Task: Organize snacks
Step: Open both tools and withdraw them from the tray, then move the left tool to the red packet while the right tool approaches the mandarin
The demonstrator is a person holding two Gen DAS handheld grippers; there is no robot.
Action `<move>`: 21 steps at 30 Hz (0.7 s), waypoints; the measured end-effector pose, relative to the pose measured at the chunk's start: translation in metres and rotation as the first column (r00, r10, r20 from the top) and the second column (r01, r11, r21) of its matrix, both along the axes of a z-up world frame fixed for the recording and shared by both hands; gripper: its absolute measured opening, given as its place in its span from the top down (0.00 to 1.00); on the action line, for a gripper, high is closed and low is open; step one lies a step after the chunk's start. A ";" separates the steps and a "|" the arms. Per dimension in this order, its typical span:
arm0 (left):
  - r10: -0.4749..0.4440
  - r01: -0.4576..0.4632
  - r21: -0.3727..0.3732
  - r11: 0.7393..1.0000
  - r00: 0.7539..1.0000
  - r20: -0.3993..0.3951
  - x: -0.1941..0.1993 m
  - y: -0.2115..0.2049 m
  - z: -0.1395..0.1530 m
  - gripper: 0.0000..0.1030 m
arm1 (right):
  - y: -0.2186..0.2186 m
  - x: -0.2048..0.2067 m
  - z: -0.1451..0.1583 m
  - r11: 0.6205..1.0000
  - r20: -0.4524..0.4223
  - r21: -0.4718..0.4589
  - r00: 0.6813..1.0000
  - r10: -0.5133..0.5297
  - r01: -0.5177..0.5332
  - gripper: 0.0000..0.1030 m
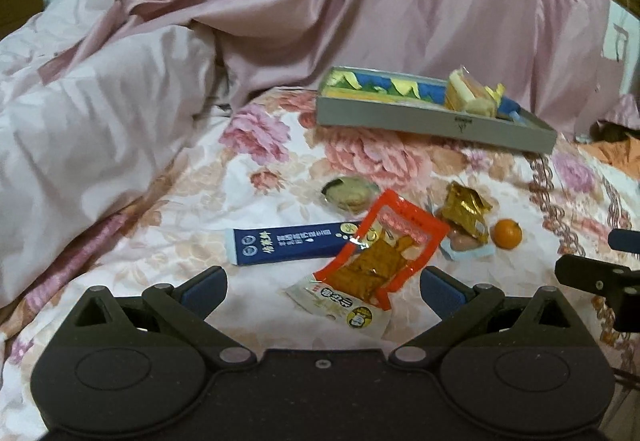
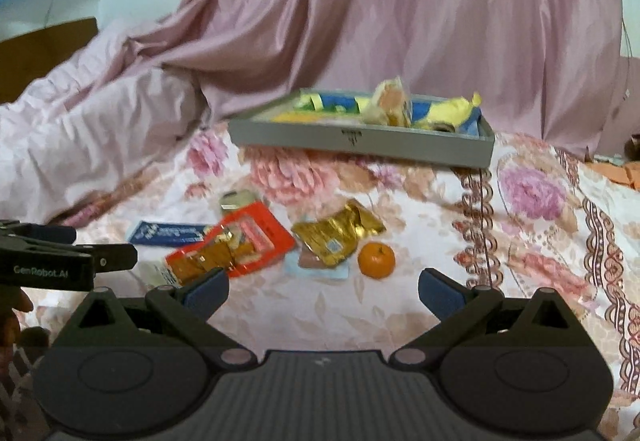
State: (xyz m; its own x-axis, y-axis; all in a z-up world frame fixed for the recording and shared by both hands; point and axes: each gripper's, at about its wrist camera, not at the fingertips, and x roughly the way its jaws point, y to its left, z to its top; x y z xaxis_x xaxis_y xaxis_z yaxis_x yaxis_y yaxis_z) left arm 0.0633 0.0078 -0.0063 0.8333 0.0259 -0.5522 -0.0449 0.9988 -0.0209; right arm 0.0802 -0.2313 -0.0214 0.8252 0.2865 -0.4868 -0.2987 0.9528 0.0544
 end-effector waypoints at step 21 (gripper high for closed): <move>-0.164 0.165 0.025 0.986 0.986 -0.042 0.063 -0.012 -0.030 0.01 | 0.008 0.073 -0.018 0.976 -0.142 -0.216 0.988 -0.068 0.036 0.00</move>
State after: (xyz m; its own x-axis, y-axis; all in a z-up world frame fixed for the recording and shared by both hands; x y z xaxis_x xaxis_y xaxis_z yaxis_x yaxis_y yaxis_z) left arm 0.1260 -0.0037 -0.0364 0.8051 -0.0940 -0.5857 0.1202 0.9927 0.0058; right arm 0.1536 -0.2232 -0.0395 0.7508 0.1221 -0.6492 -0.2526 0.9612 -0.1114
